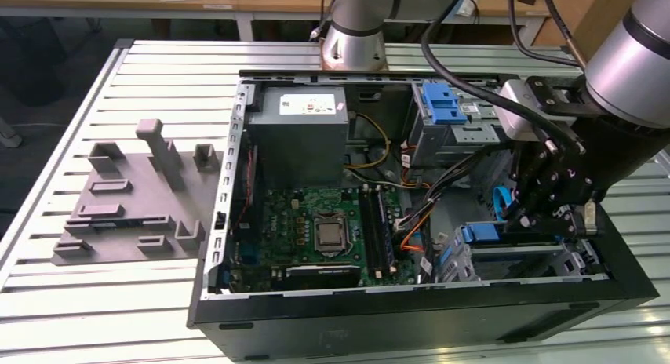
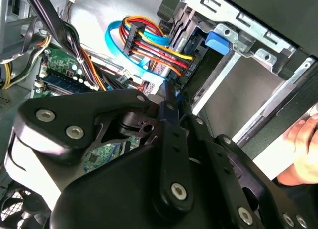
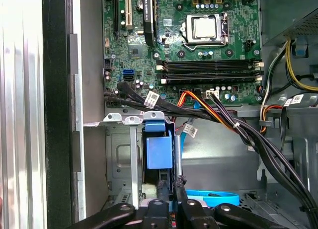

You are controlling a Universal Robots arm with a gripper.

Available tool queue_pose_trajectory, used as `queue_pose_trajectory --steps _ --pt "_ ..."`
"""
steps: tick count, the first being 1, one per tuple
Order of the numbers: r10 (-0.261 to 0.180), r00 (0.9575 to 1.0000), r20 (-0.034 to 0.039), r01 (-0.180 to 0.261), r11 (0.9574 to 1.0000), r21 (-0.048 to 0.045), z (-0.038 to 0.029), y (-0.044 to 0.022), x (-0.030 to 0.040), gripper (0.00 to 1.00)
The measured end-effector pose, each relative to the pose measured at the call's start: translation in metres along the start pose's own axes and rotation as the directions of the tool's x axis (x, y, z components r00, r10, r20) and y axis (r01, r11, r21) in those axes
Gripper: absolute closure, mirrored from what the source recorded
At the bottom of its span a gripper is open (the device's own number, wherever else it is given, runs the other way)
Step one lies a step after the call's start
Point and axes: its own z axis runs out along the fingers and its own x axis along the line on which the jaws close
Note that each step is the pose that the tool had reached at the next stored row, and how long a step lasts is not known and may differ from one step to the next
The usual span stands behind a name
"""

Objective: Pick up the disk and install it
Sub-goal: 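Insert the second disk wire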

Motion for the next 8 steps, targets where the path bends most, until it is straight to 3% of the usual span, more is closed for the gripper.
queue_pose_trajectory --steps 1,2,8 --pt "0.0 1.0 -0.0001 0.0 1.0 0.0 -0.0001 0.0 0.0 0.83" --pt "0.0 1.0 -0.0002 0.0 1.0 0.0 -0.0001 0.0 0.0 0.77" --pt "0.0 1.0 -0.0002 0.0 1.0 0.0 -0.0003 0.0 0.0 0.77"
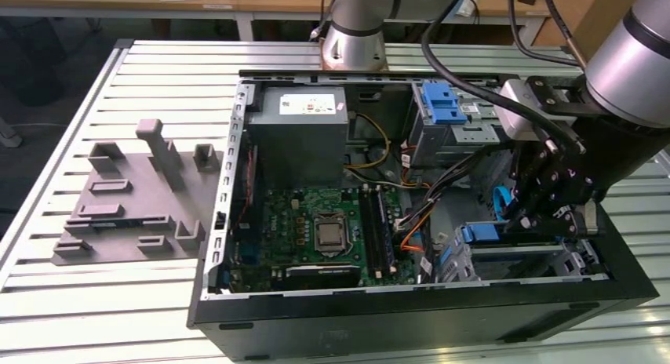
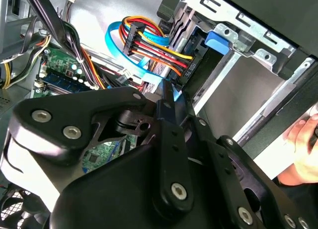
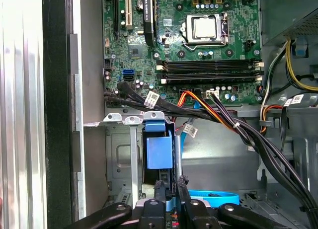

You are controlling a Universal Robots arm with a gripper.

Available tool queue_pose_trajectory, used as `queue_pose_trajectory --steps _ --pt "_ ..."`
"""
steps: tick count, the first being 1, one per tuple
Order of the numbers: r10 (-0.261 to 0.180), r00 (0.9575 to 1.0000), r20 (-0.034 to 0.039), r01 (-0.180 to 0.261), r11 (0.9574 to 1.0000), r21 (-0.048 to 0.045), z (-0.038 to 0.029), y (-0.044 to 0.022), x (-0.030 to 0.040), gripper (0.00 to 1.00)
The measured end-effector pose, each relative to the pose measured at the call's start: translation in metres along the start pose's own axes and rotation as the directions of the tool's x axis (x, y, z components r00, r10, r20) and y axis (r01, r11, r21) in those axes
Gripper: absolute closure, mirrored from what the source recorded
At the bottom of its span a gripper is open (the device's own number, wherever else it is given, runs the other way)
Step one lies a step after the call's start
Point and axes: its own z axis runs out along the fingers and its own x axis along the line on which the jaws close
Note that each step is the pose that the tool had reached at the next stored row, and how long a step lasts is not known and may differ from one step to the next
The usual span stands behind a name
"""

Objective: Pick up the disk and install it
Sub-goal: 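Insert the second disk wire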

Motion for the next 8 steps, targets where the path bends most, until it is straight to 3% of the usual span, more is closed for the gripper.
queue_pose_trajectory --steps 5,6,8 --pt "0.0 1.0 -0.0001 0.0 1.0 0.0 -0.0001 0.0 0.0 0.76" --pt "0.0 1.0 0.0 0.0 1.0 0.0 -0.0002 0.0 0.0 0.69" --pt "0.0 1.0 -0.0003 0.0 1.0 0.0 -0.0008 0.0 0.0 0.69"
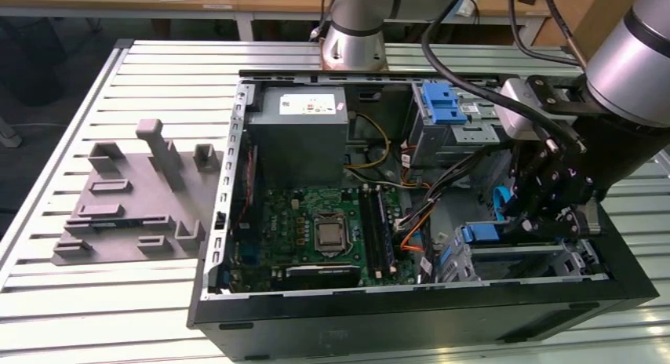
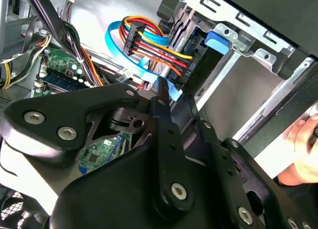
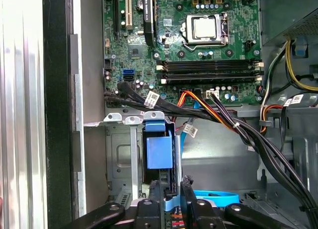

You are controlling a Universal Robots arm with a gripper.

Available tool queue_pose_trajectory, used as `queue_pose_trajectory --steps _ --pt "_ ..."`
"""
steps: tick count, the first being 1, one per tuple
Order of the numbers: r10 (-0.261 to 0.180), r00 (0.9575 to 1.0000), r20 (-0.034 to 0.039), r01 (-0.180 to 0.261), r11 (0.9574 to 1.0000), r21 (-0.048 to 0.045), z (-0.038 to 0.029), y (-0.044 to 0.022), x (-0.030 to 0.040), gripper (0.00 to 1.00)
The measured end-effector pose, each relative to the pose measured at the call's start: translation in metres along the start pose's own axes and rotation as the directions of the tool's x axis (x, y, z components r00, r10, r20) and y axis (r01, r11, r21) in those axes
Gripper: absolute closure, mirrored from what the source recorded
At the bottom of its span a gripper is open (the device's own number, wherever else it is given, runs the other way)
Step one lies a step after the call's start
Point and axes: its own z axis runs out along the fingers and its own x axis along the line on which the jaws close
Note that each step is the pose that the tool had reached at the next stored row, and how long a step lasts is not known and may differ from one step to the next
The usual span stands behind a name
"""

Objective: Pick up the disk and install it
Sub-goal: 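Insert the second disk wire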

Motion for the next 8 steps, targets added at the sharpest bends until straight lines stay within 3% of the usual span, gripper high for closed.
queue_pose_trajectory --steps 8 --pt "0.0 1.0 0.0002 0.0 1.0 0.0 -0.0082 0.0003 -0.0001 0.69"
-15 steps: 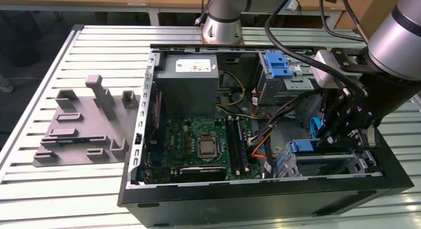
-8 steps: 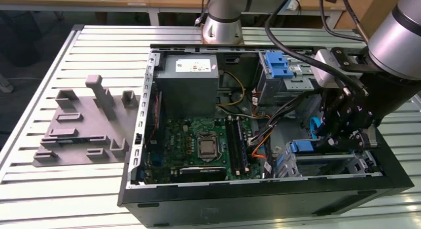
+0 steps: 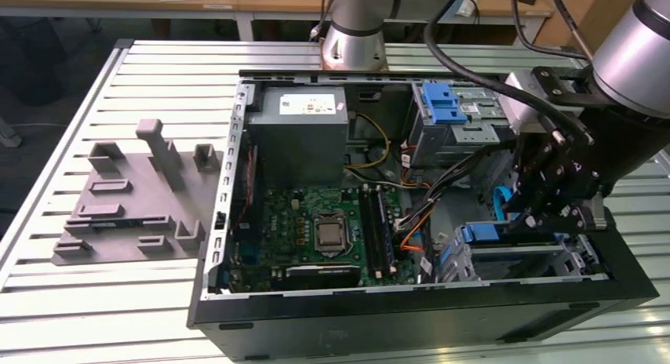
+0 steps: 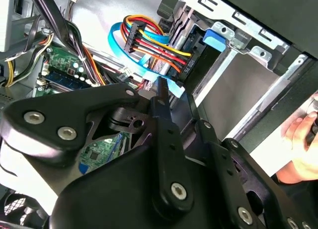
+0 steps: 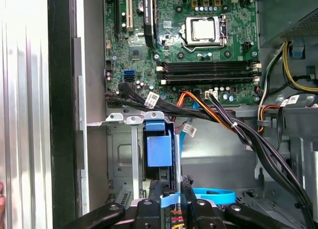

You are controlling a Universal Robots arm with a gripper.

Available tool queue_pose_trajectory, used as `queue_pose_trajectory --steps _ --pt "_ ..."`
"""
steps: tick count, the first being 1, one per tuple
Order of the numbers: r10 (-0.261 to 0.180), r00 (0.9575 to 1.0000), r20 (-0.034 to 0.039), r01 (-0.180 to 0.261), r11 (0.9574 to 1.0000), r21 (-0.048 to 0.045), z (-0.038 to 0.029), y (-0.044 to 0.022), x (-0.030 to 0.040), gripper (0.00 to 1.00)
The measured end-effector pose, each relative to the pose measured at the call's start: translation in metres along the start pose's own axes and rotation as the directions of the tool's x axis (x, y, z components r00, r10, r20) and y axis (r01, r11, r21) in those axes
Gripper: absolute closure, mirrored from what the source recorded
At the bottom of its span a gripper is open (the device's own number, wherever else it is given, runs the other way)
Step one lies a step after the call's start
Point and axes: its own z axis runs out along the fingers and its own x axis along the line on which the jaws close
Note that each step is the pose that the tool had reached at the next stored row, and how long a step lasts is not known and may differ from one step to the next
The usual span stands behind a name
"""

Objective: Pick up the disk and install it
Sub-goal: 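Insert the second disk wire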

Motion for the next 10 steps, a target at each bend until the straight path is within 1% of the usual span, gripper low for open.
queue_pose_trajectory --steps 5,8,10 --pt "0.0 1.0 0.0 0.0 1.0 -0.0002 -0.0068 0.0002 -0.0003 0.69" --pt "0.0 1.0 0.0003 0.0 1.0 -0.0004 -0.0074 0.0003 -0.0005 0.71" --pt "0.0 1.0 0.0002 0.0 1.0 -0.0005 -0.0074 0.0003 -0.0004 0.83"
